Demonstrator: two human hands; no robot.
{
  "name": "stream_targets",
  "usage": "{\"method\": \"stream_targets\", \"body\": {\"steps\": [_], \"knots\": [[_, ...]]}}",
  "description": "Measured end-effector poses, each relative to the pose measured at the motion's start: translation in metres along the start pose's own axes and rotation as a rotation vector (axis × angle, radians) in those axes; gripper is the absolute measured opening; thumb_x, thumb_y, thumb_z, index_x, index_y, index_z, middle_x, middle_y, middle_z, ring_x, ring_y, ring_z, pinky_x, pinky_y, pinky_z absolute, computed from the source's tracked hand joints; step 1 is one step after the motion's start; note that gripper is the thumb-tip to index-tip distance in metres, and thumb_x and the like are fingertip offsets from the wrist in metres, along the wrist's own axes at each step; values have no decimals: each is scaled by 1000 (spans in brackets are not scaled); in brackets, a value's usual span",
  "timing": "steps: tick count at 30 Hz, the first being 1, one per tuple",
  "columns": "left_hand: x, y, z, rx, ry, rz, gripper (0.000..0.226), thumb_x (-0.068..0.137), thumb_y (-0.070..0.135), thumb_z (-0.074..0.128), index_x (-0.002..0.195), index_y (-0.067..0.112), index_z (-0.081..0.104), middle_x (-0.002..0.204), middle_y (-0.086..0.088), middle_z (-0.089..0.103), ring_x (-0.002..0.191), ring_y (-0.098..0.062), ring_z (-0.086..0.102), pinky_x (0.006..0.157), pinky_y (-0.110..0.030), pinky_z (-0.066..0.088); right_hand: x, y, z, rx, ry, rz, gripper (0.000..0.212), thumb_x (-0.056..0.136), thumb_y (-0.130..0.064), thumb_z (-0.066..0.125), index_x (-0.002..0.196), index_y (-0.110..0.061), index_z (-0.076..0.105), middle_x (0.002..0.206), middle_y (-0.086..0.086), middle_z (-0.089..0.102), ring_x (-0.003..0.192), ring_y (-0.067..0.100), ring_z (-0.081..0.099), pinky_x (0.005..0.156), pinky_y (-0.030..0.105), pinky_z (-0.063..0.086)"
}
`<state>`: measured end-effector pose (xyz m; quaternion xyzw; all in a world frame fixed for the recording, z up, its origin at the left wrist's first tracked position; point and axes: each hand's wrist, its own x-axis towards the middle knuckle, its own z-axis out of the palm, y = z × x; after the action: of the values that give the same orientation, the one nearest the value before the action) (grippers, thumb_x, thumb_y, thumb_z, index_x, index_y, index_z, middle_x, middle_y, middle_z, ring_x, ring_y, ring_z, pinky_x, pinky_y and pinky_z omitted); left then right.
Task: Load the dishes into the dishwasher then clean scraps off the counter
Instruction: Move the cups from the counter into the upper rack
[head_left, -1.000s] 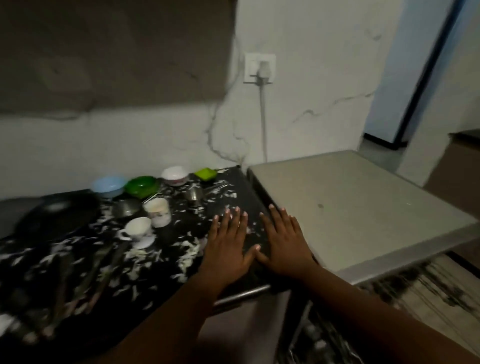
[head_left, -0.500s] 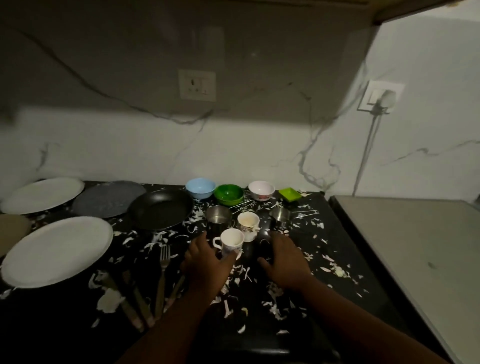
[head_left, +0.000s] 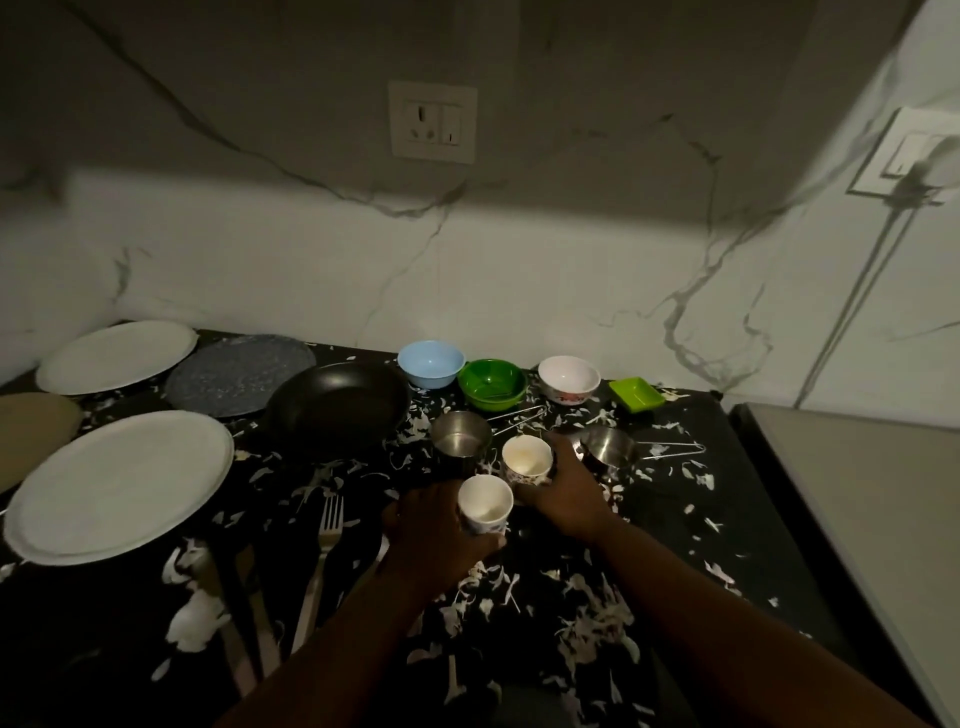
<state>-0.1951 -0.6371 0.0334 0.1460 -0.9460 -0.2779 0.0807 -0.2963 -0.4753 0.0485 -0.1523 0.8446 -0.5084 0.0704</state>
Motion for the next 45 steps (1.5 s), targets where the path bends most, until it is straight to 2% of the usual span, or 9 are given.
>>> {"method": "stream_targets", "body": {"steps": [6, 11, 16, 21, 27, 30, 36, 41, 45], "knots": [[4, 13, -2, -258, 19, 22, 71, 56, 58, 80, 117, 35, 51, 113, 15, 61, 105, -7, 59, 95, -37, 46, 1, 0, -5, 180, 54, 93, 59, 69, -11, 83, 119, -16, 53, 112, 1, 64, 101, 16, 62, 83, 26, 50], [-5, 49, -25, -783, -14, -96, 61, 59, 29, 89, 105, 32, 49, 105, 9, 61, 93, -8, 62, 78, -33, 57, -33, -29, -58, 870, 89, 337, 44, 81, -16, 67, 124, -12, 54, 108, 16, 68, 96, 33, 66, 80, 42, 53], [-24, 109, -34, -1281, -252, -96, 48, 70, 0, 79, 108, 16, 53, 109, -8, 66, 98, -23, 67, 73, -36, 59, -111, -30, -126, 1348, 238, 307, 81, 32, -22, 89, 106, -5, 60, 84, 14, 66, 73, 26, 65, 72, 38, 55], [-70, 192, 1, -1346, -536, -15, 51, 70, -6, 75, 108, 18, 51, 104, -10, 65, 86, -20, 69, 80, -45, 56, -219, -7, -188, 1391, 492, 265, 93, 29, -29, 94, 112, -5, 61, 92, 15, 63, 77, 27, 63, 67, 34, 57], [-165, 282, 65, -1157, -861, 143, 60, 71, -7, 75, 107, 21, 37, 105, -3, 56, 85, -14, 62, 61, -32, 57, -376, 58, -258, 1527, 931, 206, 72, 35, -34, 92, 96, -7, 67, 82, 12, 64, 66, 25, 64, 64, 33, 58], [-216, 320, 103, -1013, -1041, 222, 54, 74, 3, 76, 108, 19, 38, 106, -7, 61, 74, -15, 65, 61, -31, 55, -457, 95, -278, 1543, 1108, 211, 78, 19, -30, 94, 89, -10, 67, 81, 9, 66, 67, 22, 61, 61, 29, 57], [-324, 389, 202, -685, -1265, 410, 56, 66, 22, 84, 108, 26, 47, 111, -13, 64, 74, -23, 70, 67, -42, 54, -595, 171, -300, 1528, 1456, 483, 26, 80, -29, 57, 102, -14, 57, 95, 11, 60, 79, 23, 56, 68, 29, 49], [-396, 414, 301, -178, -1200, 586, 57, 73, 31, 81, 118, 20, 48, 112, -1, 57, 97, -18, 57, 74, -23, 43, -669, 241, -294, 1148, 1426, 951, 25, 86, -21, 57, 107, -6, 57, 79, 14, 63, 60, 22, 55, 47, 24, 42], [-426, 409, 360, 80, -1176, 684, 44, 71, 36, 79, 104, 22, 54, 101, 3, 58, 90, -11, 55, 71, -22, 39, -699, 288, -274, 621, 1255, 1264, 49, 71, -24, 78, 110, -16, 48, 99, 13, 58, 78, 25, 60, 46, 25, 46]]}}
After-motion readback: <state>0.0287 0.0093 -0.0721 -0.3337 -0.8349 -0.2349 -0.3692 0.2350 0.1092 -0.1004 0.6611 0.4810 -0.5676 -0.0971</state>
